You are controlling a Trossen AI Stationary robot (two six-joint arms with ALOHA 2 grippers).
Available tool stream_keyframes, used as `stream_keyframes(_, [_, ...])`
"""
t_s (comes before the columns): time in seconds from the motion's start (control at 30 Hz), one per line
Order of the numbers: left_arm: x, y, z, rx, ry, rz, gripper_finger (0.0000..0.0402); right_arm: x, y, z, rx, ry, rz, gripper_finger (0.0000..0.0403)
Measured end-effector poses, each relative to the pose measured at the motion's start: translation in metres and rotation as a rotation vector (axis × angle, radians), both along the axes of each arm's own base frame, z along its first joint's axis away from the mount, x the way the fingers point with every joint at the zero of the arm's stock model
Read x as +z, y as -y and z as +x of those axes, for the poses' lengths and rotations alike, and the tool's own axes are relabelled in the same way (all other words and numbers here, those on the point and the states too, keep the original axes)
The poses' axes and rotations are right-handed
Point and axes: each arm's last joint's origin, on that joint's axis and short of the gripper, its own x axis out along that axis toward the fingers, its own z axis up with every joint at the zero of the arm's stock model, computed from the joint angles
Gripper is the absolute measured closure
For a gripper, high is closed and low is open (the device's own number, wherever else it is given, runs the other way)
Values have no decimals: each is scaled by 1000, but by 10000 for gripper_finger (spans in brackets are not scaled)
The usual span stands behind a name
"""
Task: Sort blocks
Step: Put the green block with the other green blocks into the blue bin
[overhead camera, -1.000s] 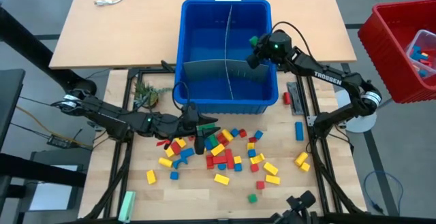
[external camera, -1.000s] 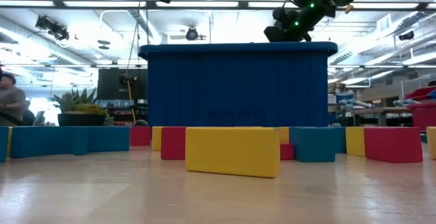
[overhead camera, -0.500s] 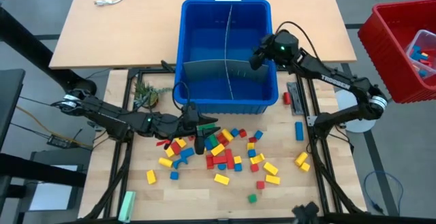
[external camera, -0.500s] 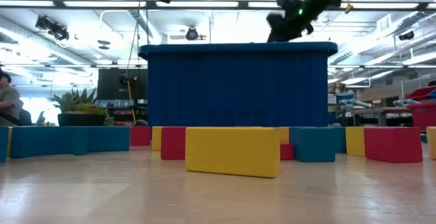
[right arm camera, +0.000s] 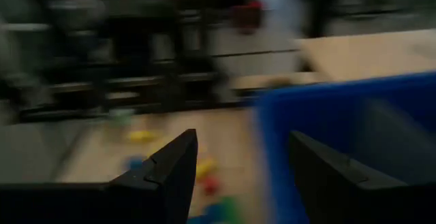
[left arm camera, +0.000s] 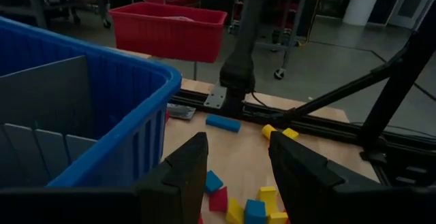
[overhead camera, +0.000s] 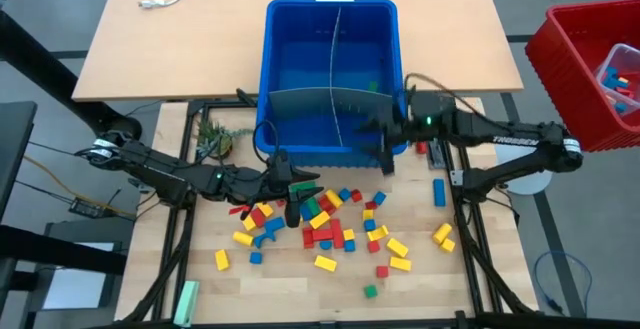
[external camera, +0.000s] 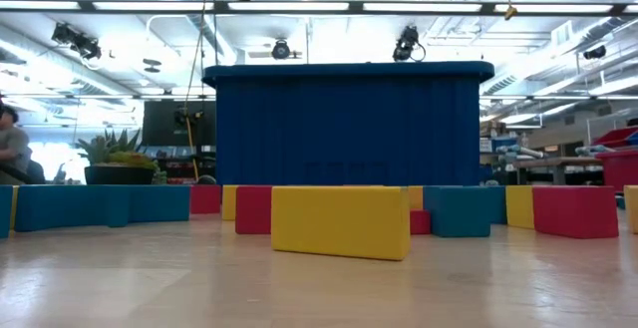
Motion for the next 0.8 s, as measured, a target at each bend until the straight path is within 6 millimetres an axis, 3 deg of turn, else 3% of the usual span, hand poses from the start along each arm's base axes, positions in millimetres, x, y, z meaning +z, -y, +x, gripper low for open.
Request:
stream_keyframes(0.13, [0, 0, 0, -1, 0, 5, 235, -2, -38, 5, 138, -17, 102, 194])
stream_keyframes(0.37, [0, 1, 0, -36, -6, -7, 235, -11, -91, 6, 207, -78, 185, 195])
stream_keyframes(0.6, [1, 4, 0, -108, 8, -29, 235, -34, -143, 13, 285, -172, 144, 195])
stream_keyframes(0.8, [1, 5, 0, -119, 8, -34, 235, -62, -173, 16, 352, -310, 56, 195])
